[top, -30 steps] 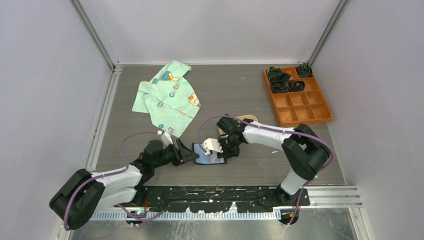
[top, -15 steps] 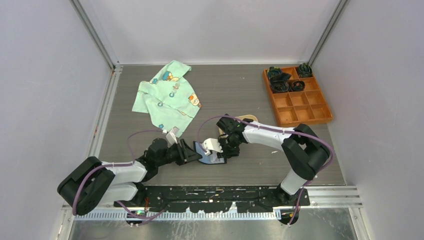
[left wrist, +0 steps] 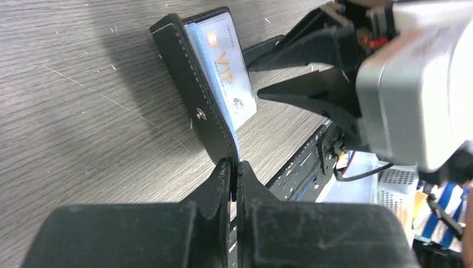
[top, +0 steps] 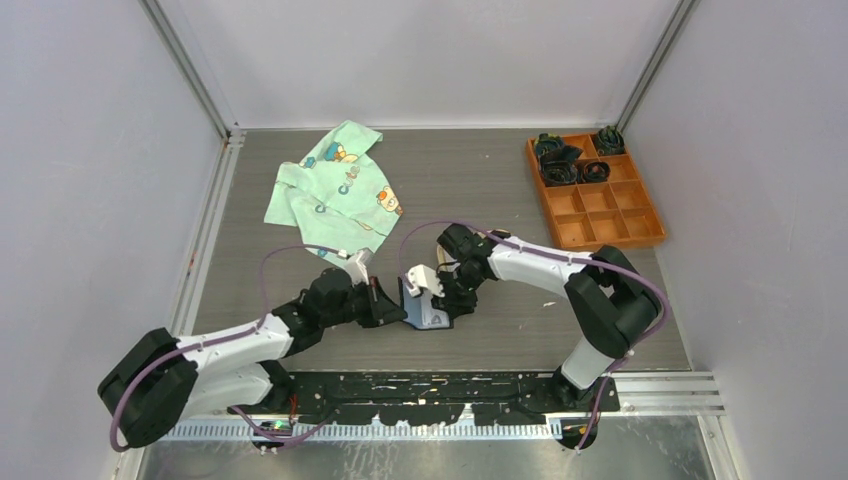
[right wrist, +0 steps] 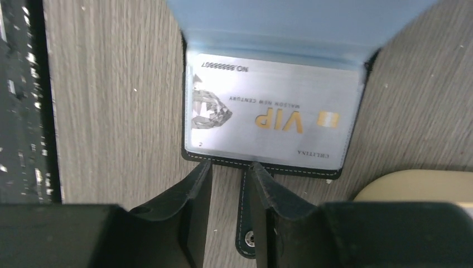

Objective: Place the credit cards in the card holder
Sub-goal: Close the card holder at the center of the board.

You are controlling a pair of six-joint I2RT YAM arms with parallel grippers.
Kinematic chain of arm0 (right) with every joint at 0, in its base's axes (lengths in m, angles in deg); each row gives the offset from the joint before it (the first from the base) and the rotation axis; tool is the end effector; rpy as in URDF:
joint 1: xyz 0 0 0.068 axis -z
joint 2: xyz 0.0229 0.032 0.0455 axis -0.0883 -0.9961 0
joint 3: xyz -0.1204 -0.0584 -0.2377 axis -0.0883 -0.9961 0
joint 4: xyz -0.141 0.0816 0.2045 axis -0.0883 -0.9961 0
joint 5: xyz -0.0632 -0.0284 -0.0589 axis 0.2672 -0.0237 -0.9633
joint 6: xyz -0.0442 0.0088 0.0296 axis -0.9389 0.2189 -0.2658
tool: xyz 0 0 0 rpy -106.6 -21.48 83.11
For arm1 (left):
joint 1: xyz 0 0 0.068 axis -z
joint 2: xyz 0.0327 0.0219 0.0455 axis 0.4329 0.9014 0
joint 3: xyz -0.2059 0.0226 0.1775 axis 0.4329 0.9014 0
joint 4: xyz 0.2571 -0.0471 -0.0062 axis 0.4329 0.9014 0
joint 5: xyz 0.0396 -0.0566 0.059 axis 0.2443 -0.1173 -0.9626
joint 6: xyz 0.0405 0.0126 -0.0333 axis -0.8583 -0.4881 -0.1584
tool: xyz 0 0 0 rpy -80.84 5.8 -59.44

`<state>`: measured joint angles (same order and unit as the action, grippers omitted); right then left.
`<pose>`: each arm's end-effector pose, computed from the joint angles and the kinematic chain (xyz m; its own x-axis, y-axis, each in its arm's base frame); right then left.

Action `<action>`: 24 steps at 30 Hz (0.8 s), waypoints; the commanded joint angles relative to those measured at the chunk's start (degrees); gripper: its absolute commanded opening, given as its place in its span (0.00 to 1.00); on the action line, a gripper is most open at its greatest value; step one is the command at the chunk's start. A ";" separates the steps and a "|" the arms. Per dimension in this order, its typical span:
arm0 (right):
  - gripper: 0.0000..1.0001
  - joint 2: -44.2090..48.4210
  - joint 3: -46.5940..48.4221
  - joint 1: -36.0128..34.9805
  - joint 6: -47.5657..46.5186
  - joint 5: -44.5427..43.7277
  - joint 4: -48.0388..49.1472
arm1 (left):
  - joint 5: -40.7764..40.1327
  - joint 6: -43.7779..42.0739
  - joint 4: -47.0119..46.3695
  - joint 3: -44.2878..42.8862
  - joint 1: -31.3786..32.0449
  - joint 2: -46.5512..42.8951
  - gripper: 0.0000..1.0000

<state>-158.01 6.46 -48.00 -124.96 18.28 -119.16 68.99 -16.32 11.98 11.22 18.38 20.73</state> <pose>0.2029 0.2103 0.1650 0.1651 -0.8532 -0.4948 -0.9776 -0.2080 0.0324 0.1420 -0.1499 0.1588 -0.8774 -0.2528 -0.4079 0.2007 0.5788 -0.7904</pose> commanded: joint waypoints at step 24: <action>0.22 -10.85 15.76 10.76 43.50 19.39 -2.23 | -17.06 -16.35 41.84 -24.29 11.21 1.34 0.00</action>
<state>-166.62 18.74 -37.56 -91.98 37.86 -121.94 56.07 -31.20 53.60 -8.58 26.97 18.82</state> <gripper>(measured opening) 0.251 0.021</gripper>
